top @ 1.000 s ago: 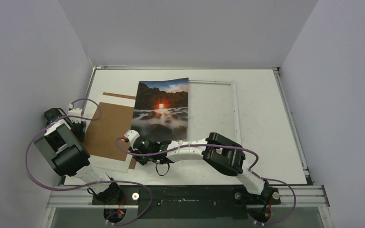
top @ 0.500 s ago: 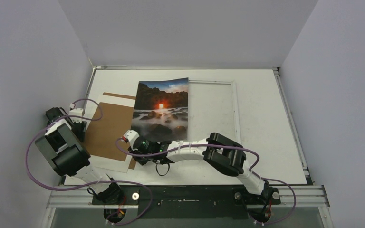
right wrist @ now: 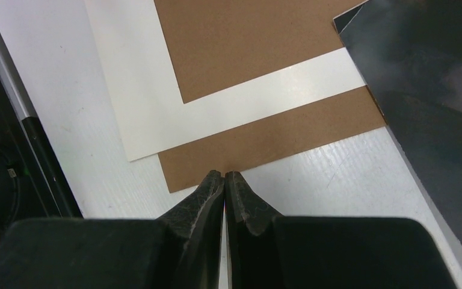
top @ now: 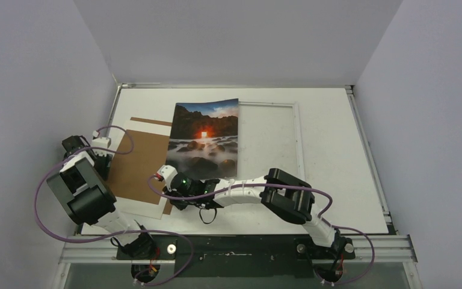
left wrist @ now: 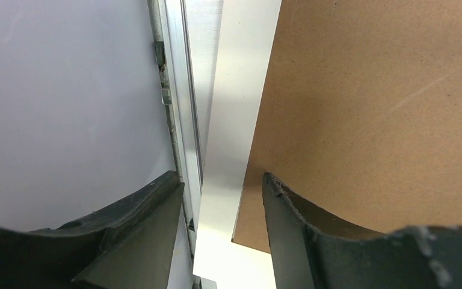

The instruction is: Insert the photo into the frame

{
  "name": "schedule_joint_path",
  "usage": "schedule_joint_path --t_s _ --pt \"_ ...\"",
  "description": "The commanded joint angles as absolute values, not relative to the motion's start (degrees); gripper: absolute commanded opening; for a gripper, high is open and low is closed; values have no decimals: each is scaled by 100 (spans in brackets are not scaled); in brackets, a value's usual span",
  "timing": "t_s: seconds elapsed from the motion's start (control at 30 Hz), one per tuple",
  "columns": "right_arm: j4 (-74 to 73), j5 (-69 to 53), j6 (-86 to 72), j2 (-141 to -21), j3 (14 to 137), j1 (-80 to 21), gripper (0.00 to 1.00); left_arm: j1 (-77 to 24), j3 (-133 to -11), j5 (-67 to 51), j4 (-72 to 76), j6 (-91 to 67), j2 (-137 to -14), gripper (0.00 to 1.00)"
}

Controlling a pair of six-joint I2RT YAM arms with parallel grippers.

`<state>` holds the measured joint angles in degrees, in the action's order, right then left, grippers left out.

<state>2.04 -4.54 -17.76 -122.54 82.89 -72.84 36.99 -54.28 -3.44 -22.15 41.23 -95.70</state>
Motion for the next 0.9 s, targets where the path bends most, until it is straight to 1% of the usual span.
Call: schedule_joint_path --t_s 0.0,0.43,0.7,0.87 --pt "499 -483 -1773 -11861 8156 -7295 7 3557 -5109 -610 -2741 4104 -9675 51" --pt "592 -616 -1819 -12024 8275 -7297 7 3483 -5080 -756 -2996 4136 -9576 50" --pt "690 -787 -1932 -12196 8092 -7206 6 3504 -5145 -827 -3063 4129 -9507 51" --pt "832 -948 -2055 -12338 7808 -6972 5 3561 -5305 -1069 -3442 4214 -9417 52"
